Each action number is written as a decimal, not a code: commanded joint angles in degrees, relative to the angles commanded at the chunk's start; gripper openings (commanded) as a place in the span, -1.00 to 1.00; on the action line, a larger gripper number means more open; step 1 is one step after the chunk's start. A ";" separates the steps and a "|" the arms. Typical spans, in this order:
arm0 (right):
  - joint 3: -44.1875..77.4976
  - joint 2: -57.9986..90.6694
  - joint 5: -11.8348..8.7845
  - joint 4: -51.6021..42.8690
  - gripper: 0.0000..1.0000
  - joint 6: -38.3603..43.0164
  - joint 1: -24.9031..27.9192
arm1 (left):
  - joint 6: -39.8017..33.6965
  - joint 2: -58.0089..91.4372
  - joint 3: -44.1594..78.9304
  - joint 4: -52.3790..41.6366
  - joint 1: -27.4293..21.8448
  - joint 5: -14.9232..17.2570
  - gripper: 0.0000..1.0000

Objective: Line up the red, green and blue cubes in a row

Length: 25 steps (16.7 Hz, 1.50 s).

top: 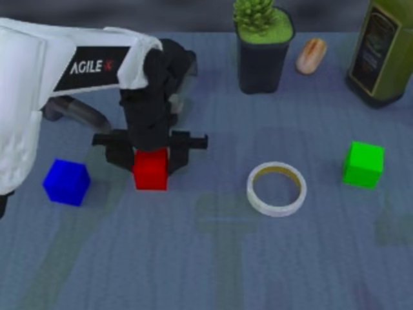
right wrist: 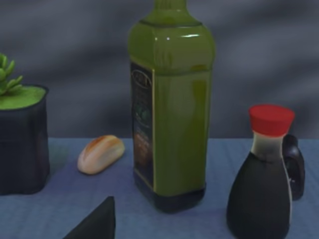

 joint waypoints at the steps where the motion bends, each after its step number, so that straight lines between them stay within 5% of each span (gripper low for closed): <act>1: 0.00 0.00 0.00 0.00 1.00 0.00 0.00 | 0.00 0.00 0.00 0.00 0.00 0.00 -0.66; 4: 0.00 0.00 0.00 0.00 1.00 0.00 0.00 | 0.00 0.00 0.00 0.00 0.00 0.00 -1.00; 13: 0.00 0.00 0.00 0.00 1.00 0.00 0.00 | 0.32 -1.42 0.45 -0.75 0.13 -0.43 -1.00; 25: 0.00 0.00 0.00 0.00 1.00 0.00 0.00 | 0.28 -6.07 8.35 -13.52 0.91 -0.51 -1.00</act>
